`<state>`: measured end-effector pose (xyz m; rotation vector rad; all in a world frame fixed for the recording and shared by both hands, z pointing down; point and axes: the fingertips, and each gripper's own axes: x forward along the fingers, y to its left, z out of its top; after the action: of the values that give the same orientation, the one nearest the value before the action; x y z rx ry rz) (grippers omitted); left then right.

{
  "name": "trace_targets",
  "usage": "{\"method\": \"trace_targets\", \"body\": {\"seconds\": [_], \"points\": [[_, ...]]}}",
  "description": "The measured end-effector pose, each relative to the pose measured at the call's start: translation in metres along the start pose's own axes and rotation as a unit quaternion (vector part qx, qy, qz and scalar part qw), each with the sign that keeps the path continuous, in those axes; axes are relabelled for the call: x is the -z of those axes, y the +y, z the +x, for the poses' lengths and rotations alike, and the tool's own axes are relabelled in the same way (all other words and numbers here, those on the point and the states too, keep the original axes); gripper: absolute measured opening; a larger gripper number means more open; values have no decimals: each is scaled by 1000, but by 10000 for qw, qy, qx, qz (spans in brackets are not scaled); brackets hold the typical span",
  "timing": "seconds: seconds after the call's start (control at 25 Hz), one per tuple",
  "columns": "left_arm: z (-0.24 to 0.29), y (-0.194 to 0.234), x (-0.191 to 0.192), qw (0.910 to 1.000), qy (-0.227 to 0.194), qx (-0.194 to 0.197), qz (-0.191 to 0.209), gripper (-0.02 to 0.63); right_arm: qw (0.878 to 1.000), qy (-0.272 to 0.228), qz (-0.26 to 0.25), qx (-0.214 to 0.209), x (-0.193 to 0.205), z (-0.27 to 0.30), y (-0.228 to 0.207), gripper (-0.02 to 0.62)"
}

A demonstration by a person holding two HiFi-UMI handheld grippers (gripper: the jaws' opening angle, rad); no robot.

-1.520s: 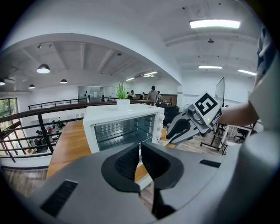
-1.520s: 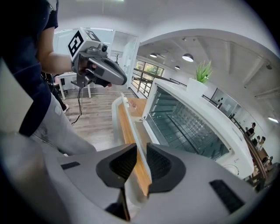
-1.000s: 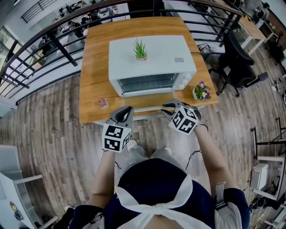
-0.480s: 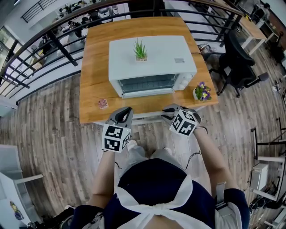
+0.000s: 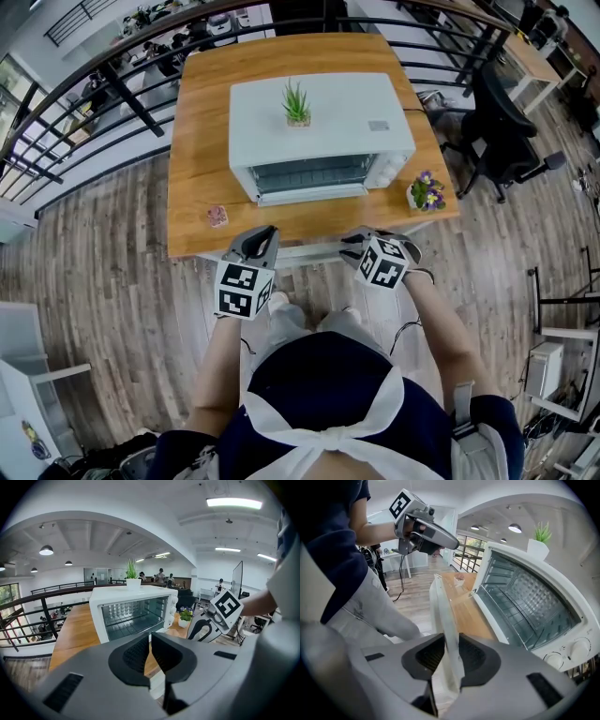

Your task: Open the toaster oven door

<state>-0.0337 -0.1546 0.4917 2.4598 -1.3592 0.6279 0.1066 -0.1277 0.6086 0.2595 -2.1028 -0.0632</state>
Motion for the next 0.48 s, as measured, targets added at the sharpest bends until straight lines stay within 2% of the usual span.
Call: {"method": "trace_targets", "body": {"seconds": [0.48], "points": [[-1,3,2,10000,49,-16,-16,32,9998,47,76,-187,7,8,6,109]]}}
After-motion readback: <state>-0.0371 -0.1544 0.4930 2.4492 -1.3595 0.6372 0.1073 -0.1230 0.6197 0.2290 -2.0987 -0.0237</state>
